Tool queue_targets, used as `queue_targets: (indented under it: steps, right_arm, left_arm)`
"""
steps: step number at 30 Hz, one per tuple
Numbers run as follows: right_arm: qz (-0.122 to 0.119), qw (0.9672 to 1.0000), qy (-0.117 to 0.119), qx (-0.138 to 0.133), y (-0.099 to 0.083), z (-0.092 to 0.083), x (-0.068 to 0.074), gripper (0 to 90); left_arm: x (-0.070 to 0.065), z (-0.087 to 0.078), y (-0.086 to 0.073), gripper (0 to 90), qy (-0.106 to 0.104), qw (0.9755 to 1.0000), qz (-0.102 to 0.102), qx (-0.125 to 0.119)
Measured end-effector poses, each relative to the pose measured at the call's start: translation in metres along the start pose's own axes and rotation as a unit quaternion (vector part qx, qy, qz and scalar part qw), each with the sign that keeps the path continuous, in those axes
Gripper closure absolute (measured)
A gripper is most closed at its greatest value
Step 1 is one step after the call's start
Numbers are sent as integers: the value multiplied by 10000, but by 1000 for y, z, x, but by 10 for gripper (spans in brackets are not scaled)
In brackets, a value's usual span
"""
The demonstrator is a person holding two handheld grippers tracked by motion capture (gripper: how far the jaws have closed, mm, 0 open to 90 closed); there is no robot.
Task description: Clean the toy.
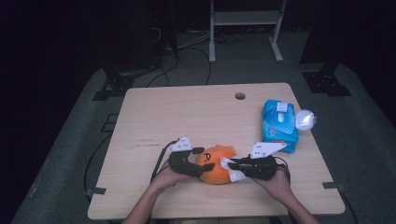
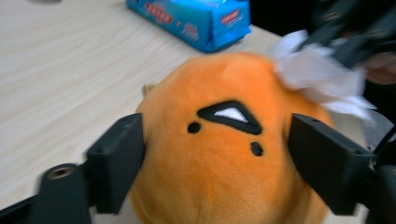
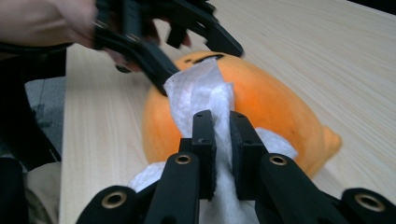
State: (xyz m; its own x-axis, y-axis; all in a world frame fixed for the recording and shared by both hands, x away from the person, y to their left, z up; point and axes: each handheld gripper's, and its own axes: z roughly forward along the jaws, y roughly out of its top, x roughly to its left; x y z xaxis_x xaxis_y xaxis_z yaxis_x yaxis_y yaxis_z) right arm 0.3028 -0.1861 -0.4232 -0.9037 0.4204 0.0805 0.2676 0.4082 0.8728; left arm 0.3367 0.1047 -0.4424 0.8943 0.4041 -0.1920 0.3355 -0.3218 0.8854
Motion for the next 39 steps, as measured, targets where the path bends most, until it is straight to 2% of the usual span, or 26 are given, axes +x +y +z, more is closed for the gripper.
queue_targets:
  steps: [2, 3, 5, 7, 9, 12, 14, 17, 23, 27, 32, 36, 39]
  right_arm:
    - [64, 9999, -80, -28, -1, -1, -4, 815]
    - [112, 9999, -116, -44, -2, -3, -7, 815]
    - [242, 9996, -103, -96, -3, -4, -11, 815]
    - [260, 9995, -113, -119, -3, -3, -11, 814]
    - [180, 9996, -146, -136, 1, -1, -5, 814]
    - [-29, 9999, 21, -151, 7, 5, 6, 813]
    - [-217, 9997, -45, -64, 9, 9, 12, 813]
    - [-89, 9999, -51, -115, 8, 4, 3, 814]
    - [294, 9989, -327, -161, -5, -9, -19, 814]
    - [442, 9985, -293, -132, -10, -12, -23, 814]
    - [307, 9990, -331, -73, -8, -13, -17, 813]
    - [161, 9996, -224, -104, -2, -4, -9, 813]
    - [191, 9995, -218, -102, -2, -3, -10, 813]
  left_arm:
    - [-3, -3, 3, 157, -128, 9997, 193, 3]
    - [-4, -3, 3, 158, -100, 9995, 296, 80]
    - [-5, -2, 0, 206, -62, 9993, 345, 132]
    - [-4, 1, -1, 269, 78, 9993, 326, 166]
    - [-2, 2, -1, 300, 131, 9994, 293, 125]
    - [-1, 4, -1, 306, 170, 9996, 211, 90]
    - [1, 2, -1, 309, 173, 9996, 191, 109]
    - [3, 1, -2, 314, 139, 9998, 109, 82]
    - [5, 1, -3, 309, 129, 9999, 55, 59]
    - [6, 3, -3, 237, 214, 9997, -75, 80]
    - [6, 4, -3, 256, 184, 9998, -53, 74]
    - [5, 4, -3, 254, 145, 9999, -16, 77]
    - [5, 0, 1, 152, 160, 9998, 2, 93]
